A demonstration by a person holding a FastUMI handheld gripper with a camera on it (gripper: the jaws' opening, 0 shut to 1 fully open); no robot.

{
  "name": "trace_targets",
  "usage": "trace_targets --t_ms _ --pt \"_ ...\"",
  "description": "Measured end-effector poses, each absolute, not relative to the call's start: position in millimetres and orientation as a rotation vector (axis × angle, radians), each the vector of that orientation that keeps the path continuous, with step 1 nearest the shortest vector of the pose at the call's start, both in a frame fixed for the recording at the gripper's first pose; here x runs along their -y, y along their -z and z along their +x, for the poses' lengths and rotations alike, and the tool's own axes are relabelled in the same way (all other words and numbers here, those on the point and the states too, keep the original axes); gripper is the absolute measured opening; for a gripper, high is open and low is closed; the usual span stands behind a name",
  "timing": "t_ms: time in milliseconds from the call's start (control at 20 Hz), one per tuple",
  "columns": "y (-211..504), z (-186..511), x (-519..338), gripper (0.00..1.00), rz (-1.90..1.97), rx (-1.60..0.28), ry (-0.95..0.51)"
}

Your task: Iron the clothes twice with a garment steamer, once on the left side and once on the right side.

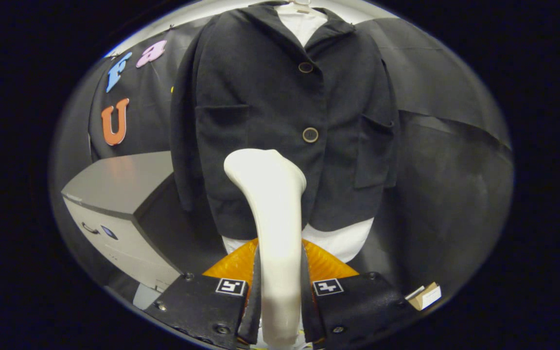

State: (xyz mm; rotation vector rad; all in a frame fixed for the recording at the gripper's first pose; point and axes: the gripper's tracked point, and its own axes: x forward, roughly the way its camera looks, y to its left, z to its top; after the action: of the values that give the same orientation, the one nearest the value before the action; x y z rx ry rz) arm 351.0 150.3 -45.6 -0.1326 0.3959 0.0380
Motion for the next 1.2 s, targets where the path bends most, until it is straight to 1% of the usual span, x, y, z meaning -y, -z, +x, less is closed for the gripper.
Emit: trace_targets --t_ms 250,950,1200 --pt "65.2 349.7 -147.2 0.37 -0.139 -0.445 -0.031" --pt "147.3 334.1 -136.7 0.37 -0.165 -0.623 -0.011" --pt "137.2 331.8 -133.8 0.37 -0.154 -0.609 -0.028"
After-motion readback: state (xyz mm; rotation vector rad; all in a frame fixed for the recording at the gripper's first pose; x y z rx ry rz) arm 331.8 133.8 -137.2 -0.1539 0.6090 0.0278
